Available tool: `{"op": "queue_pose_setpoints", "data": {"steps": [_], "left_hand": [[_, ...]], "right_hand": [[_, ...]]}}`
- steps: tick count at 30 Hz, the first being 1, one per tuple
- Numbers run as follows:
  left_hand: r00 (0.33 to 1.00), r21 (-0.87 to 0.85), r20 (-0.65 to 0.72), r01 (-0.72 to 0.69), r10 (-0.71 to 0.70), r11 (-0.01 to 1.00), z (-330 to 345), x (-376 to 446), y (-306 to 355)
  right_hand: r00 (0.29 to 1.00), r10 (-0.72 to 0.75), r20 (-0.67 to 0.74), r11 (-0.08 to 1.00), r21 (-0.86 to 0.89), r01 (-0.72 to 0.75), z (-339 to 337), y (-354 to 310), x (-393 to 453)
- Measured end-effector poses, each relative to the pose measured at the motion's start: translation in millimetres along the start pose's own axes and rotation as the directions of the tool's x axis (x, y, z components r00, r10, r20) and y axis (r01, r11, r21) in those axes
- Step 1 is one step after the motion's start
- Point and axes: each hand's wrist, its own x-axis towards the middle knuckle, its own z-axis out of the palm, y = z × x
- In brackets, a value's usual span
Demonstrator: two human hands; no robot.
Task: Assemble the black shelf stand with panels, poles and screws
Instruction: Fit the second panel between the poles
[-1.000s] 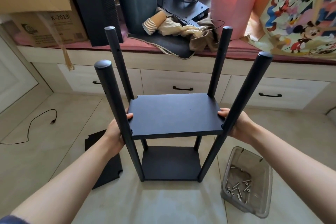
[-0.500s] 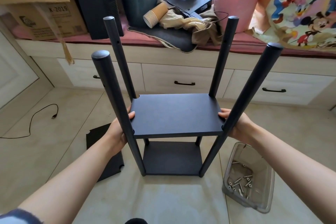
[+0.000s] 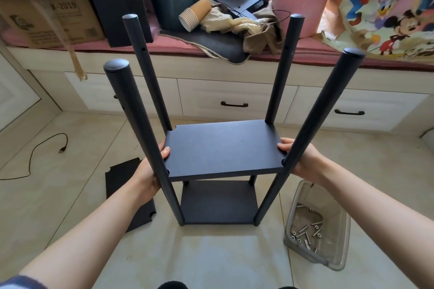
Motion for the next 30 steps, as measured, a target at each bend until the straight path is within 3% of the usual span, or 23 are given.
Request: {"op": "queue_pose_setpoints", "data": {"steps": [15,25,30], "left_hand": [[0.999,-0.005,-0.035,0.004,-0.004,1.0,1.0,-1.8,0.3],[1.0,-0.01,0.008,-0.004,0.004,1.0,-0.2,0.8,-2.6],[1.0,-0.023,0.028,0.014,-0.014,1.0,-0.4,3.2,-0.6]], "right_hand": [[0.988,-0.024,0.15,1.0,0.012,0.022,-3.6,8.1,-5.5],[0.984,-0.099,0.15,0.993,0.078,0.088,-9.2,22.5,-1.8],[0.973,-0.121,0.196,0.992,-0.007,0.125,-10.4,21.3,-4.3]]}}
